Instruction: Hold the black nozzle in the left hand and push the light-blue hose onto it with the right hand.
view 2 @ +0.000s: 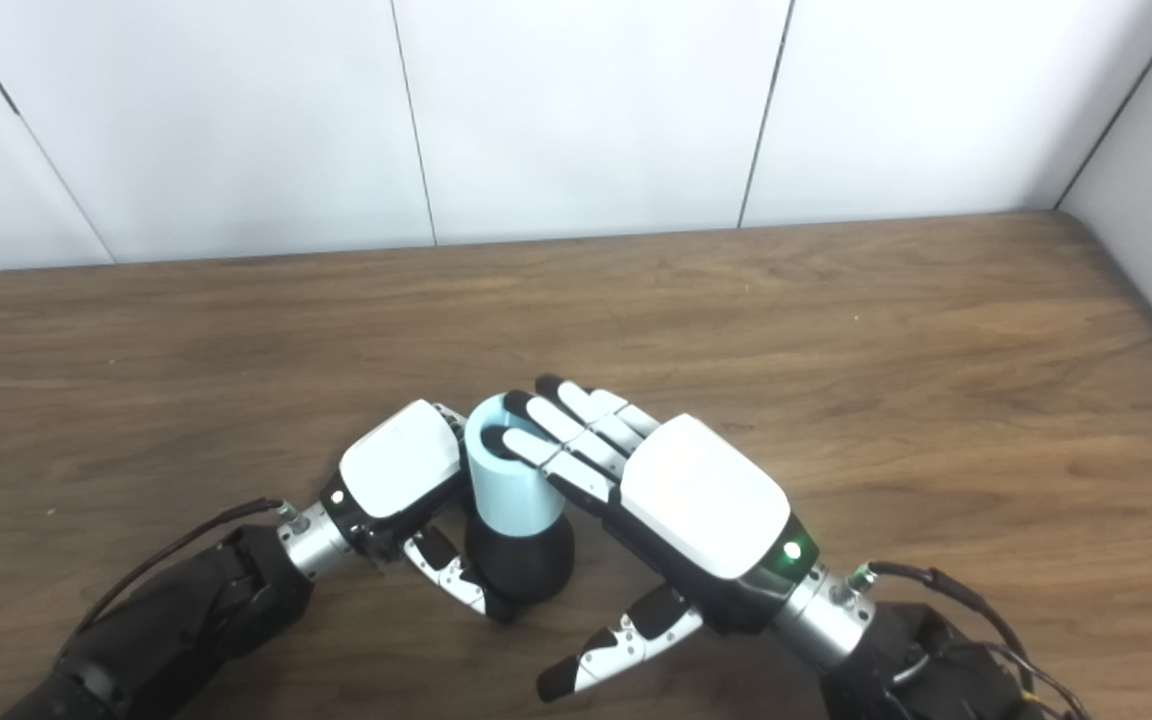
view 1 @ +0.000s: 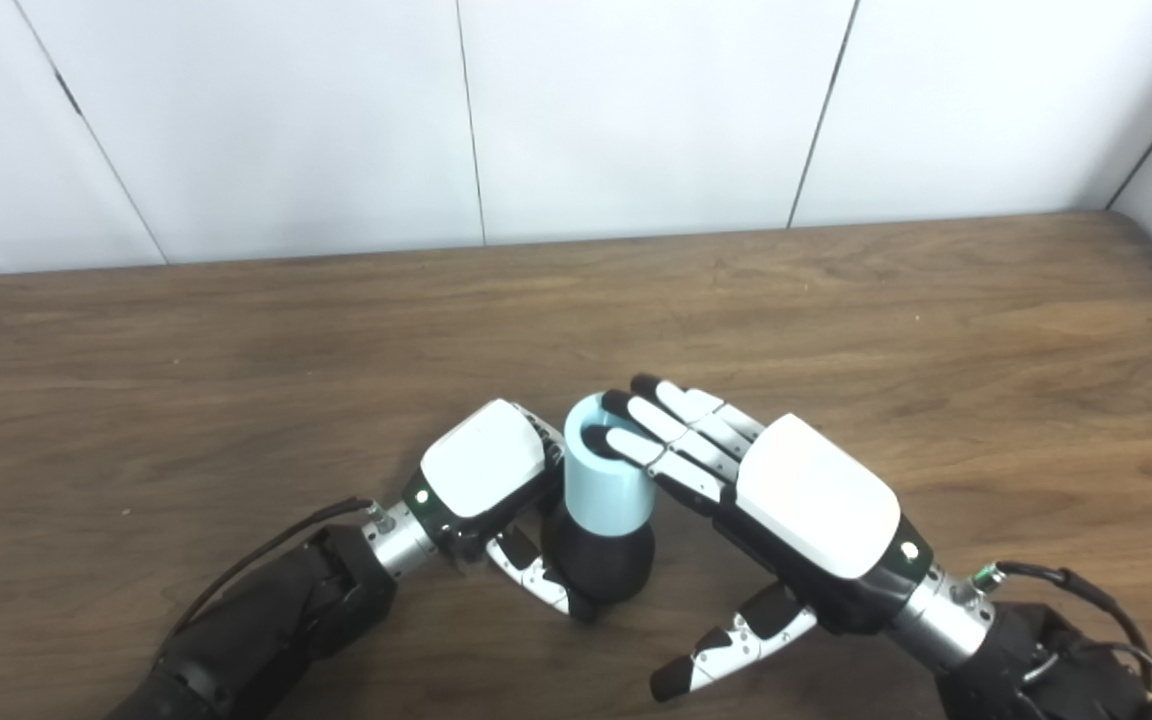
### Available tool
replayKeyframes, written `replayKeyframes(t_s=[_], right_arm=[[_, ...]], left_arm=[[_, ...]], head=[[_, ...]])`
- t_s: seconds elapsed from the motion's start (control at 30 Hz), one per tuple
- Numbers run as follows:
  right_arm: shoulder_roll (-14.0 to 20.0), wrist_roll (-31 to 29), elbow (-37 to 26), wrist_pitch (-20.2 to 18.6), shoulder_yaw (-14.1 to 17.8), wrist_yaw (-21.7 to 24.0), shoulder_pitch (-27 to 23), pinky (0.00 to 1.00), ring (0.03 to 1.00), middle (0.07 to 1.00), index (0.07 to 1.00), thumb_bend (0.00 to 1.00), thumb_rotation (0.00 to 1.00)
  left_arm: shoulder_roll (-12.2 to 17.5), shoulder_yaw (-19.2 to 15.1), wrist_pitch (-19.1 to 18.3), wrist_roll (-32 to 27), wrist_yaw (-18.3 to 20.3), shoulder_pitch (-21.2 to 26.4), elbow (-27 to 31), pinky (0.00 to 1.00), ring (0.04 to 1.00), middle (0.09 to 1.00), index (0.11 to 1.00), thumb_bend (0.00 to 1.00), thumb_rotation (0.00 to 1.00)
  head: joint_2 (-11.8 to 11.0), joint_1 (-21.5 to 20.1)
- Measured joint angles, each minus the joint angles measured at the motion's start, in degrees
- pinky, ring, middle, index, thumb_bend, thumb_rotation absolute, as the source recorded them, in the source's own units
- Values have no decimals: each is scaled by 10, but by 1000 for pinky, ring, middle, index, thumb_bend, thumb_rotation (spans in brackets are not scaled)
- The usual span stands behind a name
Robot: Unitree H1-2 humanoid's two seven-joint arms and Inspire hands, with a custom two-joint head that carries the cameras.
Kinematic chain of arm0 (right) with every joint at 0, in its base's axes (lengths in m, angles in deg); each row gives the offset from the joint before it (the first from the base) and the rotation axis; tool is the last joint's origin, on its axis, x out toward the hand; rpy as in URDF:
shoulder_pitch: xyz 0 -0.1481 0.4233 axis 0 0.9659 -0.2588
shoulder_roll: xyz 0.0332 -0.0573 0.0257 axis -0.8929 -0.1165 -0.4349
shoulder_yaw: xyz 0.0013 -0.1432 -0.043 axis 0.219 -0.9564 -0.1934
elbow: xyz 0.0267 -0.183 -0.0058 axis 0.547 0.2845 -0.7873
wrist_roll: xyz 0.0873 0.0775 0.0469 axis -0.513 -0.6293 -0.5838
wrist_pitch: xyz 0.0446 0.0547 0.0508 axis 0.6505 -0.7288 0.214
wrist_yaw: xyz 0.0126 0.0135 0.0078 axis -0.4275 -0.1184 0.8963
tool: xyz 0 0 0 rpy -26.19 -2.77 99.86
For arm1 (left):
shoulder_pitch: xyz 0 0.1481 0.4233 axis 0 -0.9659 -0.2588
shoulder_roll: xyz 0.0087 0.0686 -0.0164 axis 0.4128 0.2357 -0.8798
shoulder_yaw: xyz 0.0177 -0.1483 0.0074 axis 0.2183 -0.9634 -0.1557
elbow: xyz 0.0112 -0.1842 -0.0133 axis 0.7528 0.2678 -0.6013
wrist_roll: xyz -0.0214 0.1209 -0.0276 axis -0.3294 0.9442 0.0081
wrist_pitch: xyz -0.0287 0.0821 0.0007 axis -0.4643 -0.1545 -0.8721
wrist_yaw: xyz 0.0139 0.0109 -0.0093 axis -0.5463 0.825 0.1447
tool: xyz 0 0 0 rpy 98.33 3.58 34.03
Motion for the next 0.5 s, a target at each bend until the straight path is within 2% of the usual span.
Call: replayKeyframes(t_s=[0.23, 0.33, 0.37, 0.5], right_arm=[[-5, 10, 9, 13, 4, -14, 1, 994, 1000, 998, 999, 919, 795], [-5, 7, 13, 18, 8, -21, 1, 940, 992, 976, 973, 903, 787], [-5, 7, 15, 23, 10, -27, 1, 887, 963, 962, 957, 900, 789], [-5, 6, 22, 36, 15, -42, -4, 815, 917, 940, 937, 897, 801]], left_arm=[[-1, 0, 0, 0, -1, 0, -1, 279, 333, 376, 406, 994, 209], [-1, 0, 0, 1, -1, 1, -2, 298, 348, 394, 413, 989, 213], [-1, 1, 0, 1, -1, 1, -2, 296, 347, 391, 411, 987, 211], [-1, 2, 0, 1, -3, 1, -3, 272, 322, 364, 406, 997, 200]], head=[[-2, -1], [-2, -1], [-2, -1], [-2, -1]])
